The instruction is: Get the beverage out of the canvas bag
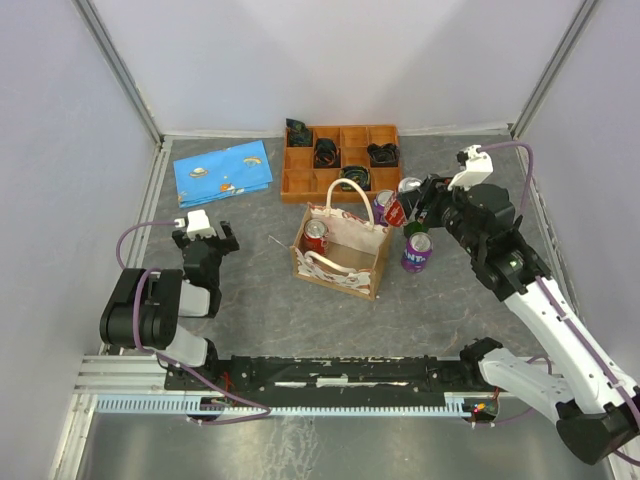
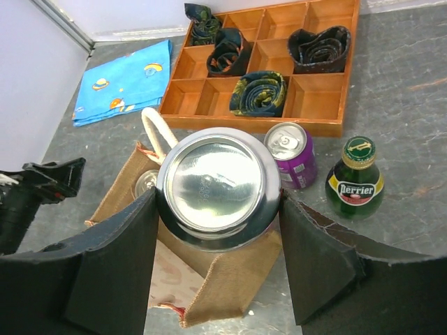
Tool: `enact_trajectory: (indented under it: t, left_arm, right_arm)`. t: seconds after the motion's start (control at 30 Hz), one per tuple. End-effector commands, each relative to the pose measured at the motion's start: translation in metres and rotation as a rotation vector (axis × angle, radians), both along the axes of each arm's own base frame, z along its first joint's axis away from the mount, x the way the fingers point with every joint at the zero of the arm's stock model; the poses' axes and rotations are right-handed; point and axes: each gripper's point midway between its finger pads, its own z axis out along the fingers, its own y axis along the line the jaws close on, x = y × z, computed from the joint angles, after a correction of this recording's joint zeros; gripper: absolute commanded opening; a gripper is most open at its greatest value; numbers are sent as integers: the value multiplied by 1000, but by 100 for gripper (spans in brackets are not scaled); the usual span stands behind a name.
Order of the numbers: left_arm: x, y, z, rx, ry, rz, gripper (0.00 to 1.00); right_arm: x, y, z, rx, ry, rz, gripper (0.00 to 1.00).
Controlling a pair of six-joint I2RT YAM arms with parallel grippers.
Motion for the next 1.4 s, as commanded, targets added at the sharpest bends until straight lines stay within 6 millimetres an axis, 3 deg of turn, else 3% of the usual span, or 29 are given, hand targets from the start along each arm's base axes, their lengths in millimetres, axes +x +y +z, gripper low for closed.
enact_trajectory:
  t: [0.0, 0.2, 0.33, 0.63, 0.87, 1.03, 1.37]
  left_arm:
    - [7, 2, 15, 3, -54, 11, 99]
    - [8, 2, 15, 3, -54, 10, 99]
    - [8, 2, 15, 4, -54, 10, 99]
    - [8, 2, 15, 3, -55, 11, 99]
    - [8, 2, 16, 3, -56, 11, 99]
    - [8, 2, 16, 3, -56, 10, 99]
    - [8, 2, 15, 4, -54, 10, 99]
  right_arm:
    - [-3, 3, 54, 148, -117, 18, 0]
    - [-16, 9, 34, 63, -29, 95, 0]
    - [-25, 17, 9, 2, 63, 173, 0]
    - [-46, 0, -34, -82, 185, 152, 0]
    - [-61, 10, -83, -108, 312, 231, 0]
    - [-61, 16, -109, -129, 336, 238, 0]
    - [-51, 23, -142, -239, 339, 198, 0]
